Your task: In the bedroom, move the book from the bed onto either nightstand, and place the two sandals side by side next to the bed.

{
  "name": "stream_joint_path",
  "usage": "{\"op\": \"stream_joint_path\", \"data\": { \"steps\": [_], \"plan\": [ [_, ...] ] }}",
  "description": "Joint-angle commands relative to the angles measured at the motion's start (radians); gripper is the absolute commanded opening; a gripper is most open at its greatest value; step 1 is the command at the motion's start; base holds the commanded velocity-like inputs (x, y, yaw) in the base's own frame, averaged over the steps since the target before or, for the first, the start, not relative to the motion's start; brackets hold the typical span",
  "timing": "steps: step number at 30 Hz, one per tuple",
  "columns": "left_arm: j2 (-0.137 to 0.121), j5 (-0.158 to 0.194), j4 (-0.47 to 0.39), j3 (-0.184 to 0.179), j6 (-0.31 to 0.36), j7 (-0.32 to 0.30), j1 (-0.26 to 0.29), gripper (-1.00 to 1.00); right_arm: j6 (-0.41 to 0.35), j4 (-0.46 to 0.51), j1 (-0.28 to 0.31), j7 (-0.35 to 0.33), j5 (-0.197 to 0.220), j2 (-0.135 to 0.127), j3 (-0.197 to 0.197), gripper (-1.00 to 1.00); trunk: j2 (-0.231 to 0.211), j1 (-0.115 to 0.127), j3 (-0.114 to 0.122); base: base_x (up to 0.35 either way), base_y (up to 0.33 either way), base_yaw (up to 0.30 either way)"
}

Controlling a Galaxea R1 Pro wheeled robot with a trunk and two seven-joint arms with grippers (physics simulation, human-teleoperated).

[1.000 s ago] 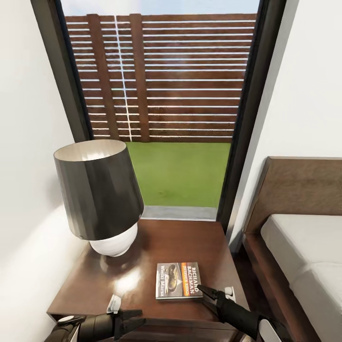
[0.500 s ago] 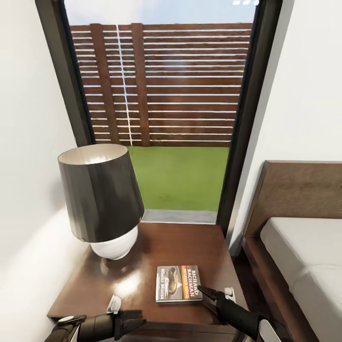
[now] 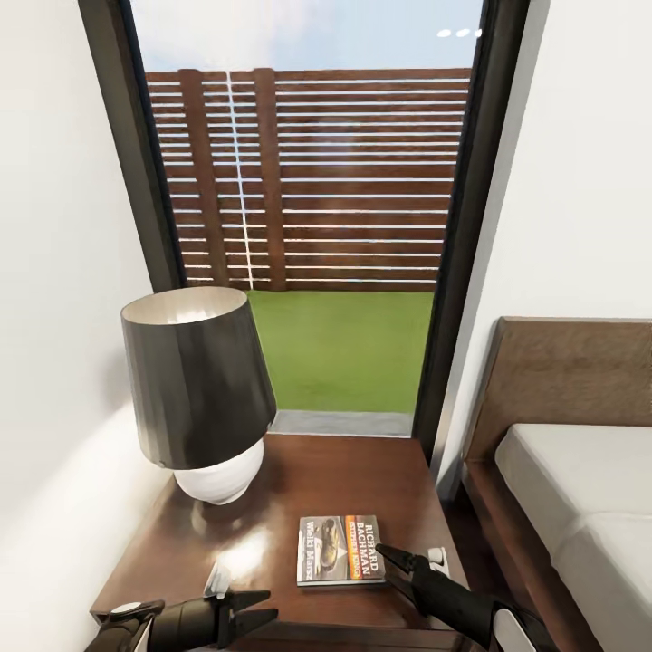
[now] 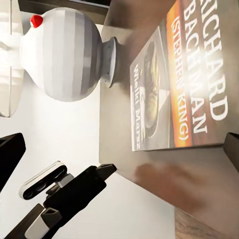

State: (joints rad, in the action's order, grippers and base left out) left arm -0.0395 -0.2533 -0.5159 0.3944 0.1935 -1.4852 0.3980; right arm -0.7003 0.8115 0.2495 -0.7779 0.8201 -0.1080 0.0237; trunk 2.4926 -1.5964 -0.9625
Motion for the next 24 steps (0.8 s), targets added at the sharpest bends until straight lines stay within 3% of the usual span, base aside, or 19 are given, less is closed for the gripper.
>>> {"op": "stream_joint_path", "data": {
  "steps": [1, 7, 24],
  "plan": [
    [0.001, -0.011, -0.001, 0.007, 0.011, -0.007, 0.001, 1.0, -0.005, 0.0, 0.0, 0.002, 0.008, -0.001, 0.002, 1.0, 0.0, 0.0, -0.001, 0.0, 0.0, 0.0],
    [0.001, -0.011, -0.001, 0.007, 0.011, -0.006, 0.001, 1.0, -0.005, 0.0, 0.0, 0.002, 0.008, -0.001, 0.002, 1.0, 0.0, 0.0, -0.001, 0.0, 0.0, 0.0],
    [0.001, -0.011, -0.001, 0.008, 0.011, -0.007, 0.001, 1.0, -0.002, 0.003, 0.0, 0.0, 0.008, -0.001, 0.004, 1.0, -0.119, 0.065, 0.052, 0.0, 0.0, 0.0]
  ]
}}
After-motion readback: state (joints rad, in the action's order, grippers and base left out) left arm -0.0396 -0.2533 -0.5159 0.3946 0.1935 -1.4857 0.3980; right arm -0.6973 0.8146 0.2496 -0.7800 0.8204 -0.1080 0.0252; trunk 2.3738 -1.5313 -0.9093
